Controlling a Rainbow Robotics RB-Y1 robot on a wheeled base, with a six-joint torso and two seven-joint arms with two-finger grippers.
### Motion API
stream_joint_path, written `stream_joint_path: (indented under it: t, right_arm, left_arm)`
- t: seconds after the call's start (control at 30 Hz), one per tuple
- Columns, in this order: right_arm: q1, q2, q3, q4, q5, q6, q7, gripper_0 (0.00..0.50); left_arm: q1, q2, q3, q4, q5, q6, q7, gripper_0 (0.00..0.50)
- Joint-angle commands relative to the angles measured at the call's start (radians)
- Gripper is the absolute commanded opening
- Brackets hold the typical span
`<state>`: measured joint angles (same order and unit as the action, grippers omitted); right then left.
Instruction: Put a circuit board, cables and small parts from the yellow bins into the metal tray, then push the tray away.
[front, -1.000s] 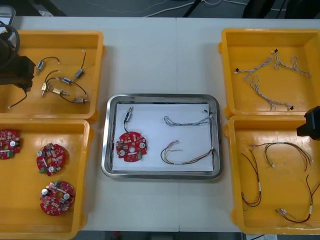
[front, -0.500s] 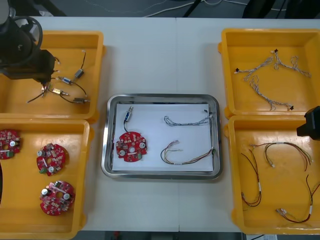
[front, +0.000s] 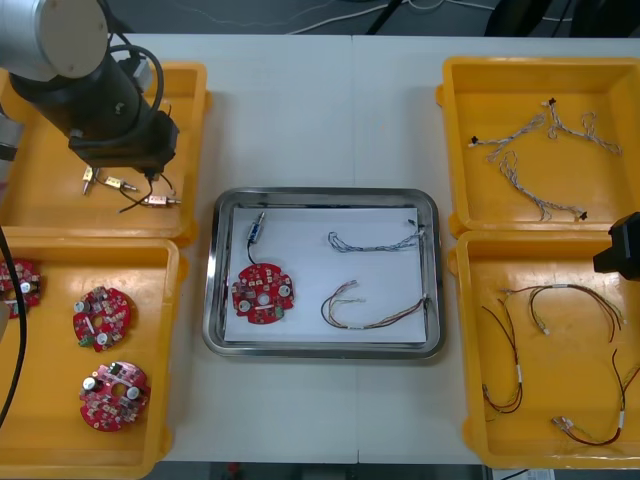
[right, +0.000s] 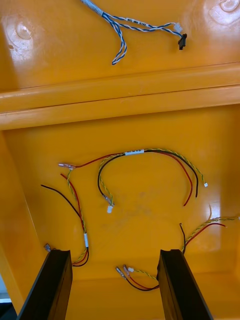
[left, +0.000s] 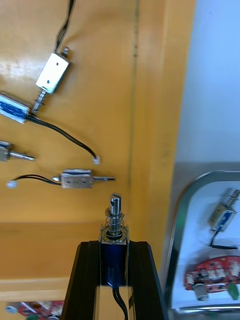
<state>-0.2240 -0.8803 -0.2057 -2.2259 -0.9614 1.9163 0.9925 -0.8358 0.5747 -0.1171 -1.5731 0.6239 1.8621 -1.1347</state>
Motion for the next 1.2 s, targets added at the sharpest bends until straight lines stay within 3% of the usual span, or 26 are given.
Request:
stream_joint_path:
  t: [0.03,0.6,1.2]
  right_arm:
    - [0.009,-0.042,-0.032,-0.027,-0.008,0.004,-0.029,0.500]
    - [0.009,-0.042,-0.032,-0.027,-0.008,0.004,-0.029,0.500]
    - [0.009,-0.042,-0.032,-0.027,-0.008,0.004,-0.029,0.500]
  left_arm:
    - [-0.063,-0.029,-0.049,-0.065,0.030,0.012,0.155,0.000]
    - [-0.146,-0.107,-0.271,-0.091,0.013,-0.026,0.431,0.000]
    - [-0.166,-0.138,-0.449,-0.108,-0.010,-0.127,0.590,0.000]
